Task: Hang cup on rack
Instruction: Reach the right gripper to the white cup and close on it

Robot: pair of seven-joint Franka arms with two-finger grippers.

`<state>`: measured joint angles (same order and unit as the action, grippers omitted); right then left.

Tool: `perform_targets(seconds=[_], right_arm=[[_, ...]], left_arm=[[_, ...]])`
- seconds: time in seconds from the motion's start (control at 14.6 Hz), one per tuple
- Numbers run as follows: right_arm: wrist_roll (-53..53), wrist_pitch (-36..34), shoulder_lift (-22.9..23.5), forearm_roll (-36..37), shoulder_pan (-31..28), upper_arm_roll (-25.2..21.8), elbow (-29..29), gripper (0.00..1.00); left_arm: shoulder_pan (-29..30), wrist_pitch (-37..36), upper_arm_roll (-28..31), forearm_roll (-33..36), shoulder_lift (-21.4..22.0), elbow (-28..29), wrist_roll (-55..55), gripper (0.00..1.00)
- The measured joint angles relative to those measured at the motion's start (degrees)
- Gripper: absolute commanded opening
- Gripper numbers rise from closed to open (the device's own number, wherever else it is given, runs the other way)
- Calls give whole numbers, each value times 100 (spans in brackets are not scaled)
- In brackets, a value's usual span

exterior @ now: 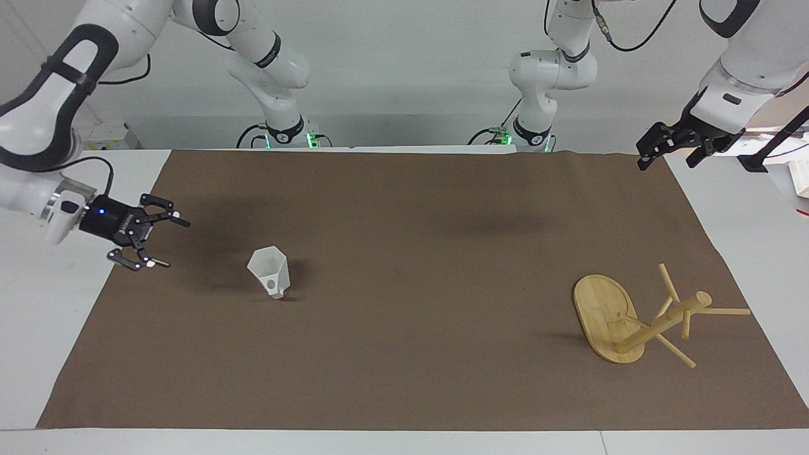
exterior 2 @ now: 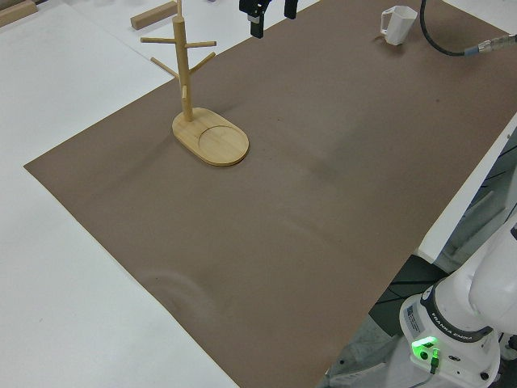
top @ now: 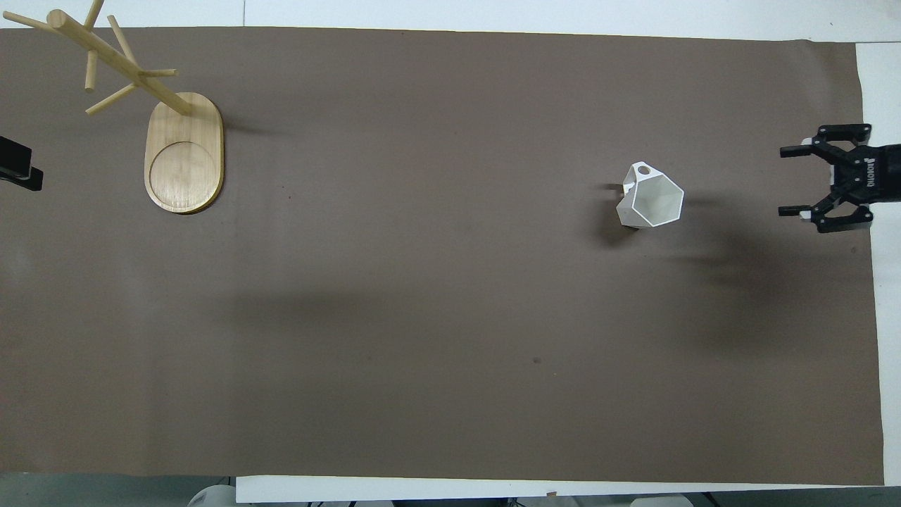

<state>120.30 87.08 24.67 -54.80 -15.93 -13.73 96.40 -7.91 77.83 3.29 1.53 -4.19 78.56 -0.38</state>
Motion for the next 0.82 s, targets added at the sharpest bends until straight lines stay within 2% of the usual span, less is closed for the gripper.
perform_targets(seconds=[0.14,0.55,0.82], right_arm=[[842,-119,462,-450,-7,11,146,100],[2832,-218,1106,-1628,330,84,578,100],[3162,-278,1332,-1832,561,114,581,100]], left_arm=[[0,0,0,0,0,0,0,100],[0,0,0,0,0,0,0,100],[0,0,-1,0,0,1,0,100]])
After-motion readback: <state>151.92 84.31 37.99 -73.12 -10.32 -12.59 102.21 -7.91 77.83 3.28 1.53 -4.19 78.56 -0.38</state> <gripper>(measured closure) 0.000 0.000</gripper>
